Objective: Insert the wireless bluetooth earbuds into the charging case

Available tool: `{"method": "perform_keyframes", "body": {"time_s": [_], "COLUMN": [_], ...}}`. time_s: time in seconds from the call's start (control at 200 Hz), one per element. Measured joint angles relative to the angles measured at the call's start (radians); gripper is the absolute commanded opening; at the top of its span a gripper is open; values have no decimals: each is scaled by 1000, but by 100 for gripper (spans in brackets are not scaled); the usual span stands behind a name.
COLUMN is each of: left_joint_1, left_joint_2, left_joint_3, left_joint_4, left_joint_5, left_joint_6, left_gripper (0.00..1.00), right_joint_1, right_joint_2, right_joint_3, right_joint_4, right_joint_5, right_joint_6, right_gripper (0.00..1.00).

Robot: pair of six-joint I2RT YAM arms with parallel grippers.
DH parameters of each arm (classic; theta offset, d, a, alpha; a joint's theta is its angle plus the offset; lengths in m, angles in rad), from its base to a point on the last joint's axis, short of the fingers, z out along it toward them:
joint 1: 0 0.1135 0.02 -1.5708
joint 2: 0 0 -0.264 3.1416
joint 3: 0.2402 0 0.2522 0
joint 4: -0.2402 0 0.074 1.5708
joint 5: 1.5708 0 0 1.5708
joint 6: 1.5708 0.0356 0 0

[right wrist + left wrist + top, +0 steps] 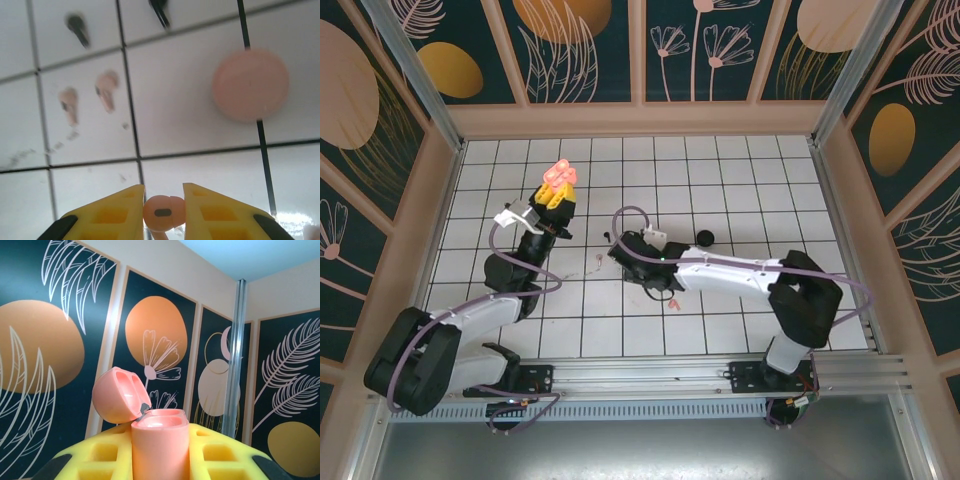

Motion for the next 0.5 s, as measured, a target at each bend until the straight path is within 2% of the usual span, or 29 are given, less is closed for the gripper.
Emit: {"method": "perform_keyframes", "body": {"time_s": [0.215,0.5], "left_joint_1": [0,0], "left_joint_2": [-37,-44], "left_joint_3": [30,66], "left_joint_4": [-73,-175], "left_joint_5": [43,84], "left_joint_6": [45,122], "left_gripper": [0,0], "right_joint_1": [-70,-137], "right_joint_2": [-146,-283], "right_joint_3": [-2,15], "right_joint_4": [128,285], "right_joint_5": [51,54], "right_joint_6": [-149,-369], "right_gripper": [23,25]}}
